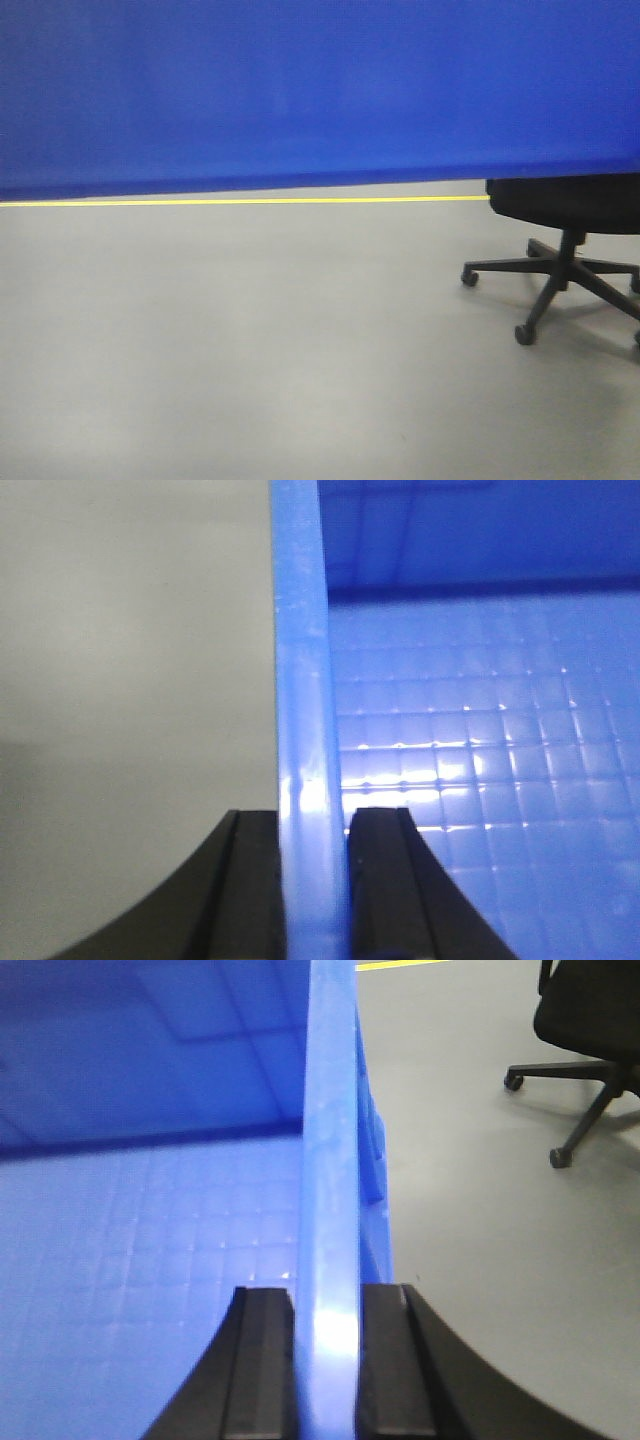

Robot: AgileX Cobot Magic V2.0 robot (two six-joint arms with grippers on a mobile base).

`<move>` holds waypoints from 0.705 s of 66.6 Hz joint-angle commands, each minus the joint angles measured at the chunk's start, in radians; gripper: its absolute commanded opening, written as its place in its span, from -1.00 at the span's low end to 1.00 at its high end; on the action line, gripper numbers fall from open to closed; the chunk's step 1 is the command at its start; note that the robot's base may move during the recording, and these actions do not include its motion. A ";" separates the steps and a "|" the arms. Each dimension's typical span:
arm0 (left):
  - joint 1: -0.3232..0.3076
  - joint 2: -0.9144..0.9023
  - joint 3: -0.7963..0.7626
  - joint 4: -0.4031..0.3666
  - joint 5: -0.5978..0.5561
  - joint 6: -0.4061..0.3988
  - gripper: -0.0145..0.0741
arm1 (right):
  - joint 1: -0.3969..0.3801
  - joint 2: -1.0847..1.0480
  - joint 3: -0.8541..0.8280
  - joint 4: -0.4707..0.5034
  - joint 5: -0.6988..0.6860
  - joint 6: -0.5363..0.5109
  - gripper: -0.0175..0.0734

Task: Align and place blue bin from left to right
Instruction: 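Drive across the floor carrying the bin in both grippers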

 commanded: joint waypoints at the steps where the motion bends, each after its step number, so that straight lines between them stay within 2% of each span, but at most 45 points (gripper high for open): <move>1: -0.008 -0.019 -0.012 0.051 -0.056 -0.001 -0.92 | 0.000 -0.017 -0.009 -0.040 -0.089 -0.005 -0.79; 47: -0.008 -0.019 -0.012 0.051 -0.056 -0.001 -0.92 | 0.000 -0.017 -0.009 -0.040 -0.091 -0.005 -0.79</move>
